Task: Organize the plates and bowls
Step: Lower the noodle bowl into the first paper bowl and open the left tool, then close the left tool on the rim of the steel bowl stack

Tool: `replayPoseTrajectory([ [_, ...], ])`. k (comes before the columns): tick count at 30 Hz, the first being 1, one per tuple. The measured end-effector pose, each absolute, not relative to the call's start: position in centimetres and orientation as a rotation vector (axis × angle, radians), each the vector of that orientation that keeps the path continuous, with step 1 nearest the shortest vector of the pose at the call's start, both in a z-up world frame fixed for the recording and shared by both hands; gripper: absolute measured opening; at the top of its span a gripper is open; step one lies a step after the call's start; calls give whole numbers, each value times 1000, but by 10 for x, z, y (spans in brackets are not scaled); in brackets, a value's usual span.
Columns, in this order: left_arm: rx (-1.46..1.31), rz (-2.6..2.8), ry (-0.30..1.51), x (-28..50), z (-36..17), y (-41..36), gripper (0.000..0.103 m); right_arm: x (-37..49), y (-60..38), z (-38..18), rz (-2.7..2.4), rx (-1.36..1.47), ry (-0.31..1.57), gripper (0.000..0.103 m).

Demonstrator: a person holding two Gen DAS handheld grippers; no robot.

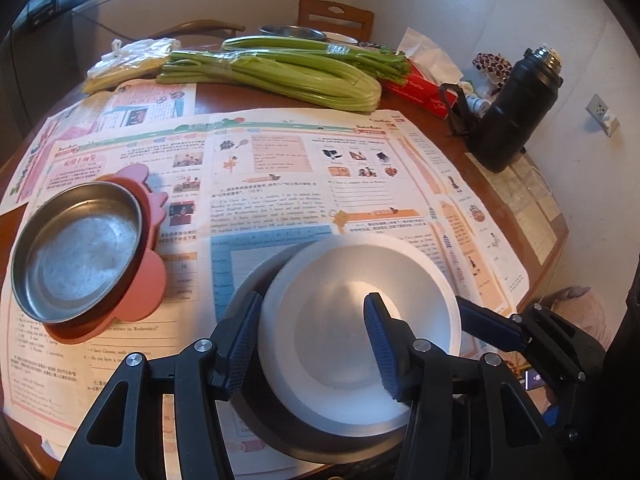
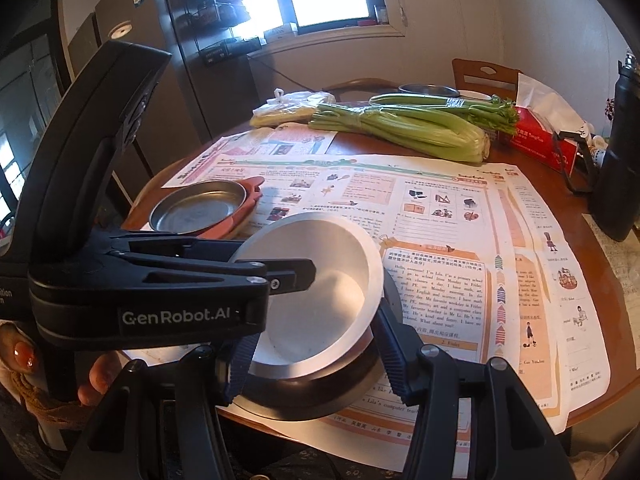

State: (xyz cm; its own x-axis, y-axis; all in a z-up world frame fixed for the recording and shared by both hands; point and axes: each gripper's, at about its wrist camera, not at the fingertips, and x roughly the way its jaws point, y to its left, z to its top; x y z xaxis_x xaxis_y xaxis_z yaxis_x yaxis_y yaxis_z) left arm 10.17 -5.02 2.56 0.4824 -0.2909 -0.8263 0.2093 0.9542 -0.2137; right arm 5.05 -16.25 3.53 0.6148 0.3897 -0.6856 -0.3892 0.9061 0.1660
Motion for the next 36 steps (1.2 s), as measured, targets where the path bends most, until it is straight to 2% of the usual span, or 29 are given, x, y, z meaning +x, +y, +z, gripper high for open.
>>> replayPoseTrajectory([
  [11, -69, -234, 982, 94, 24, -30, 55, 54, -183, 35, 379, 41, 796, 56],
  [19, -107, -232, 997, 88, 13, -20, 58, 61, -199, 20, 378, 128, 878, 56],
  [36, -143, -264, 1050, 97, -12, -26, 61, 67, -189, 4, 437, 170, 912, 59],
])
